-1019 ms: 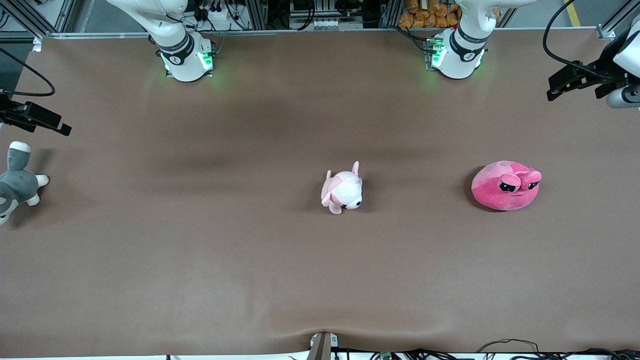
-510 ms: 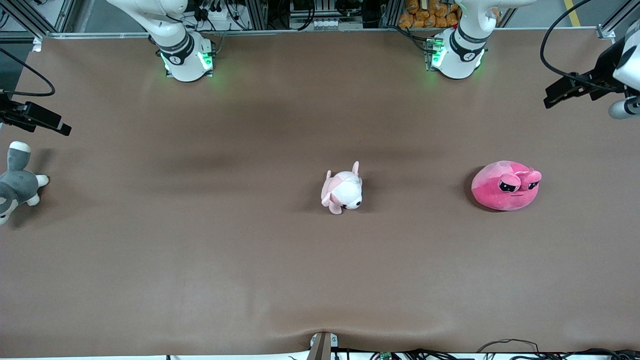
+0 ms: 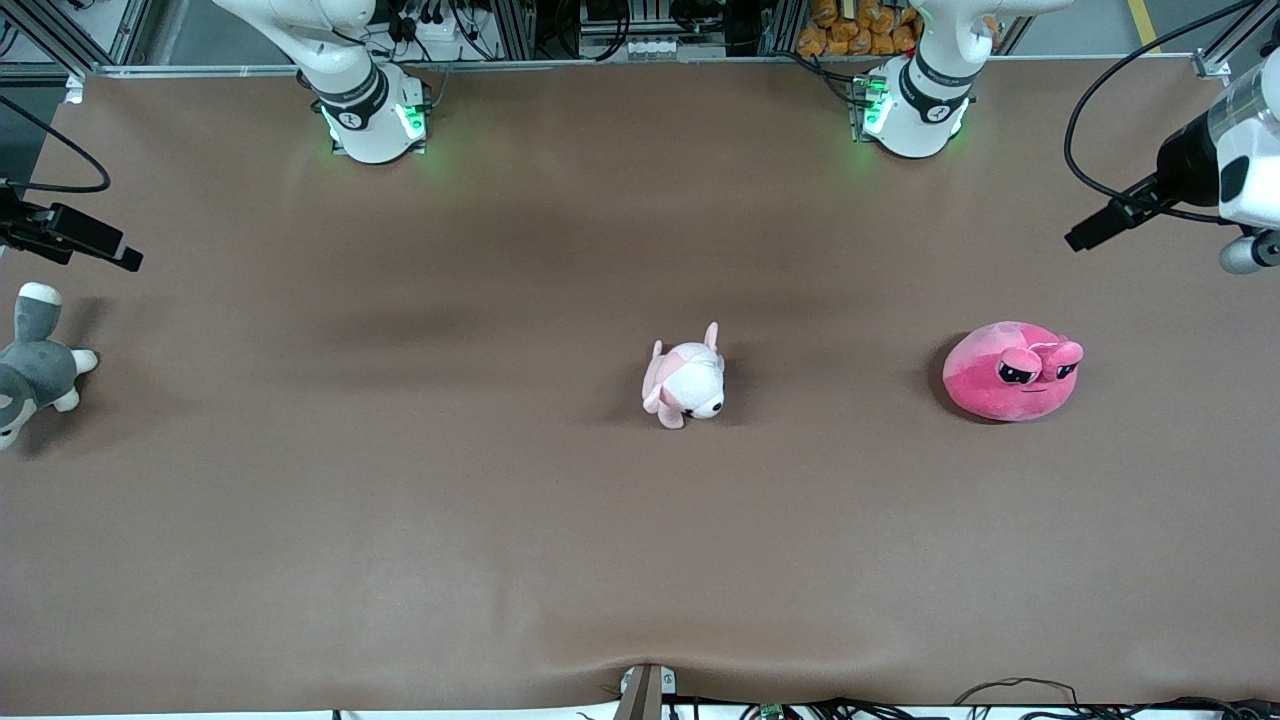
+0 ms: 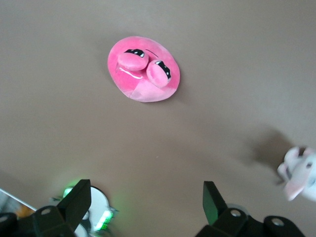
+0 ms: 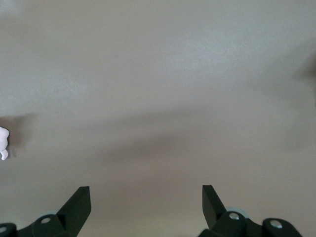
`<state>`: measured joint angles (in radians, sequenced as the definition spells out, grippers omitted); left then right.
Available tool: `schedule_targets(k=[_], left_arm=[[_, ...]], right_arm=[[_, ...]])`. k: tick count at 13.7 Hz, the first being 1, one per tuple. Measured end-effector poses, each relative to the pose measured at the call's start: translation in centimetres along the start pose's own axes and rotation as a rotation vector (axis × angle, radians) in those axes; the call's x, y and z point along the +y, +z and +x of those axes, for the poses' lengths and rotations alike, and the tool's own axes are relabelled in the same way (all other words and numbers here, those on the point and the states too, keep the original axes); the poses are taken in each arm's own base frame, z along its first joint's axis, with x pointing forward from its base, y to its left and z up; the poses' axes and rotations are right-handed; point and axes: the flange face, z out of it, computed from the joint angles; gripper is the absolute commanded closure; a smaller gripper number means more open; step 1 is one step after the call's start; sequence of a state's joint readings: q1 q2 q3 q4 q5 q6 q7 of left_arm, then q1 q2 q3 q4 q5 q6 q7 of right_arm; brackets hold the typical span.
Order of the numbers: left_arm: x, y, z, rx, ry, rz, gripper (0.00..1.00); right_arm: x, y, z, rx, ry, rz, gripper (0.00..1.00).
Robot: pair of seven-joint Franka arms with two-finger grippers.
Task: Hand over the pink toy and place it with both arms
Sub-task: 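Reach the left gripper down to the pink plush toy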
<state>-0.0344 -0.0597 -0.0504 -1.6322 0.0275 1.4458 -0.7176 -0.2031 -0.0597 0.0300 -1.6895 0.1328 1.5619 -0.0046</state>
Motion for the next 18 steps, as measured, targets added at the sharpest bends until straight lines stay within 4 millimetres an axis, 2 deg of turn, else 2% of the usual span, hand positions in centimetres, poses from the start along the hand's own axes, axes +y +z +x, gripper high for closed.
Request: schedule_targets(k=[2, 3, 5, 8, 10, 12, 15, 18], left_arm=[[-0.5, 0.3, 0.6, -0.004, -0.097, 0.0, 0.0], [-1.3, 0.6, 1.7, -0.009, -0.14, 0.001, 0.0], [-3.6, 2.1, 5.2, -0.031, -0.212, 0.005, 0.0], [-5.1, 6.5, 9.6, -0.081, -0.282, 0.038, 0.0], [-5.3, 9.5, 11.8, -0.093, -0.318, 0.062, 0.0], [-5.1, 12.1, 13.8, -0.09, -0.432, 0.069, 0.0], [-4.9, 15.4, 15.0, -0.101, -0.592, 0.065, 0.0], [-4.8, 19.1, 15.0, -0.104, -0.731, 0.043, 0.0]], right_arm=[[0.0, 0.0, 0.0, 0.0, 0.0, 0.0, 0.0], [-0.1, 0.0, 0.0, 0.0, -0.001, 0.0, 0.0], [-0.2, 0.0, 0.0, -0.001, -0.004, 0.0, 0.0], [-0.5, 0.1, 0.0, -0.001, -0.009, -0.002, 0.0], [-0.6, 0.0, 0.0, 0.001, -0.016, -0.021, 0.0], [-1.2, 0.0, 0.0, 0.005, -0.037, -0.072, 0.0], [-2.7, -0.3, -0.2, 0.015, -0.07, -0.107, 0.0], [-2.3, -0.4, -0.2, 0.017, -0.064, -0.107, 0.0]])
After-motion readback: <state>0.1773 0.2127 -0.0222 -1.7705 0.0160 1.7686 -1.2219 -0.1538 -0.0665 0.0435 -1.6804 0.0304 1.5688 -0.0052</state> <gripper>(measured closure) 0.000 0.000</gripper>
